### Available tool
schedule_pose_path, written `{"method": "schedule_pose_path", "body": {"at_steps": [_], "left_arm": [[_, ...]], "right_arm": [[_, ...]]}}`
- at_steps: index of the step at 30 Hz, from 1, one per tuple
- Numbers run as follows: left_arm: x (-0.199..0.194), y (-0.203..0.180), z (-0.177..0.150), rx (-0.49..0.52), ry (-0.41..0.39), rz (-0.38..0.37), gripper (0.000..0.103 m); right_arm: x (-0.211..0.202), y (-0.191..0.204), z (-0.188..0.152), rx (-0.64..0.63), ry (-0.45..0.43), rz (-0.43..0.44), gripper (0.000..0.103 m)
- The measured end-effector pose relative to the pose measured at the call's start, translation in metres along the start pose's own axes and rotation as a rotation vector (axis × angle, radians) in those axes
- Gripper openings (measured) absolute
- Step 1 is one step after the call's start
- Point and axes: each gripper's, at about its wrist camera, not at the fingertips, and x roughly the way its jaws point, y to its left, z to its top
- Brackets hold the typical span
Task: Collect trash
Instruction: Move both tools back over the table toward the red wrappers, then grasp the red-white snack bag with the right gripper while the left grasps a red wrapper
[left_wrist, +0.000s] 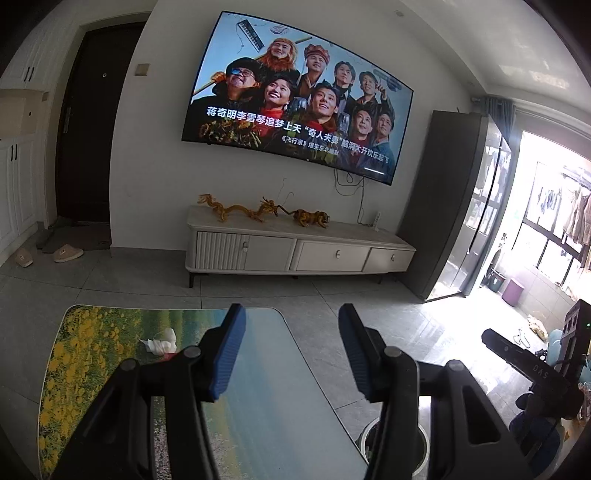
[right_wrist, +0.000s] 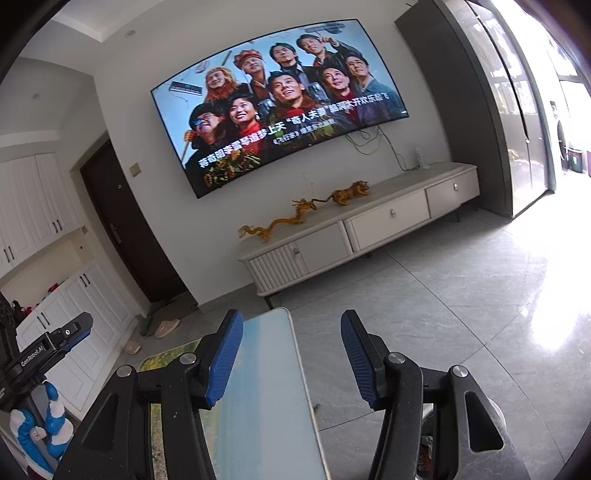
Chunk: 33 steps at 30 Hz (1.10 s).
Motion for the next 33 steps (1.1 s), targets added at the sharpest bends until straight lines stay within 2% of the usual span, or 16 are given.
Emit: {"method": "schedule_pose_path", "body": {"at_steps": [8, 14, 19, 33], "left_arm": [[-0.052, 0.036, 0.032, -0.012, -0.084, 0.097, 0.051], [-0.05, 0.064, 0.031, -0.048, -0.068, 0.135, 0.051], [-0.004, 0.086, 0.01, -0.086, 0.009, 0.15, 0.051], [0.175, 0.133, -0.081, -0.194, 0.3, 0.196, 0.051]], "right_arm": [[-0.004, 0.065, 0.021, -0.098, -0.032, 0.122, 0.053], [0.011, 0.094, 0.018, -0.124, -0.013, 0.202, 0.053], [0.054, 0.098, -0.005, -0.127, 0.07, 0.225, 0.053], [0.222, 0.078, -0.095, -0.073, 0.401, 0.256, 0.051]]}}
